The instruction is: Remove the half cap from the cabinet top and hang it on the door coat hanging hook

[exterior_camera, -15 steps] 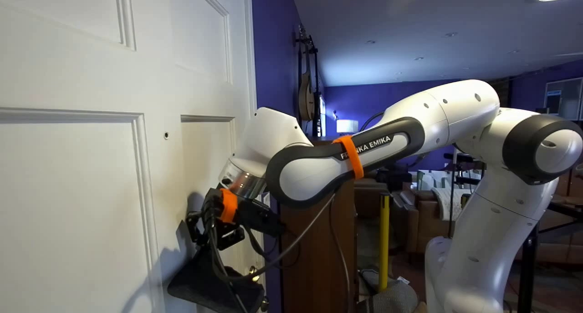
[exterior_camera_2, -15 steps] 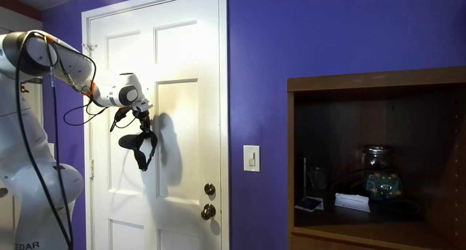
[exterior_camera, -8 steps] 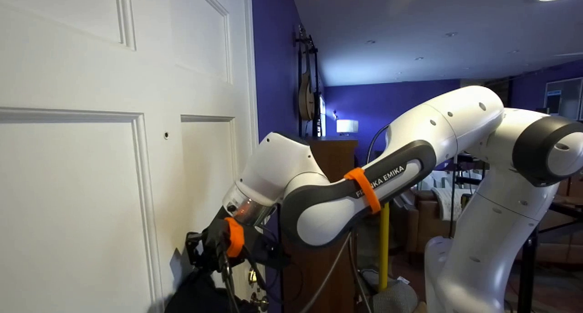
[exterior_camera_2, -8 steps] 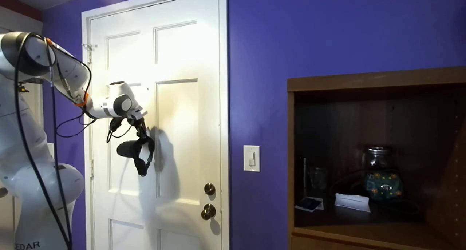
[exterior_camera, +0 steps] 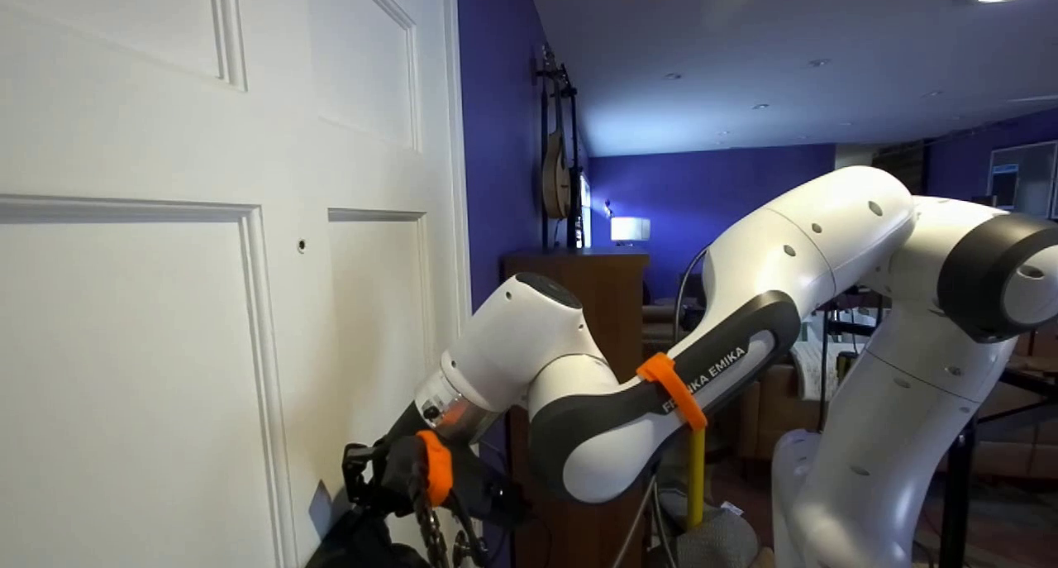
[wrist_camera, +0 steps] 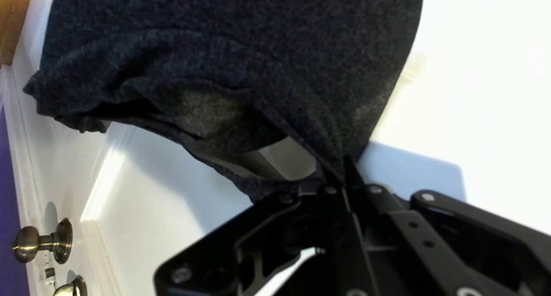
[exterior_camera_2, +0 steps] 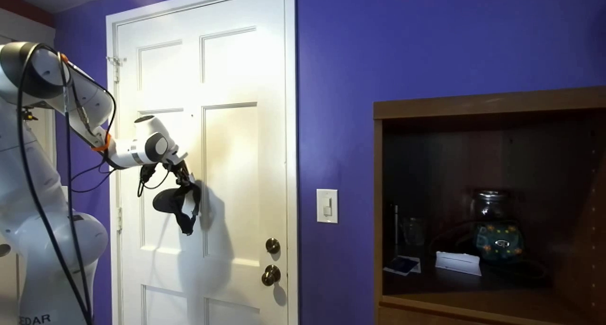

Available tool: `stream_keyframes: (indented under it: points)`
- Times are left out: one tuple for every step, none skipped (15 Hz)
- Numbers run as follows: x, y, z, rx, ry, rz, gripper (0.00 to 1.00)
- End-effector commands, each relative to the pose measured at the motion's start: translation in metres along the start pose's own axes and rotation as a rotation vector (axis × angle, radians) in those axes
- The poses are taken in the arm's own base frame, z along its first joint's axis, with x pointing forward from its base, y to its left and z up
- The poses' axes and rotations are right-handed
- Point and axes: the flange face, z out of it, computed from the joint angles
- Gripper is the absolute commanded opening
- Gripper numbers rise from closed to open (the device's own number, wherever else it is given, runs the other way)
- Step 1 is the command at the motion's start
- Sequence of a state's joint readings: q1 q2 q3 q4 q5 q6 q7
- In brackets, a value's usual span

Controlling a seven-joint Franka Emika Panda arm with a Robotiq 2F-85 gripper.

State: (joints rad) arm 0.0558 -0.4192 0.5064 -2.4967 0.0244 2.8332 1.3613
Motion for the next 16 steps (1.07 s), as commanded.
stream_keyframes:
  points:
    - [-0.003, 0.009, 0.006, 0.027, 0.029, 0.005, 0.01]
    - [-0.003, 0.010, 0.007, 0.026, 0.031, 0.008, 0.01]
    - [-0.004, 0.010, 0.009, 0.033, 0.025, 0.012, 0.01]
    - [-0.006, 0.011, 0.011, 0.040, 0.024, 0.011, 0.01]
    - [-0.008, 0.011, 0.013, 0.043, 0.022, 0.011, 0.01]
    - [-0.009, 0.013, 0.016, 0.049, 0.022, 0.007, 0.01]
    - [-0.011, 0.014, 0.019, 0.055, 0.025, -0.004, 0.01]
    - [-0.013, 0.014, 0.022, 0.064, 0.023, -0.018, 0.01]
    - [-0.015, 0.016, 0.024, 0.067, 0.026, -0.037, 0.01]
    - [-0.019, 0.018, 0.025, 0.081, 0.024, -0.065, 0.01]
    - [-0.021, 0.020, 0.027, 0.084, 0.026, -0.092, 0.01]
    - [-0.024, 0.021, 0.029, 0.090, 0.025, -0.106, 0.01]
    - [-0.026, 0.022, 0.031, 0.101, 0.023, -0.118, 0.01]
    - [-0.028, 0.023, 0.033, 0.109, 0.020, -0.134, 0.01]
    - [-0.030, 0.024, 0.035, 0.118, 0.018, -0.151, 0.01]
    - [-0.032, 0.024, 0.037, 0.123, 0.012, -0.172, 0.01]
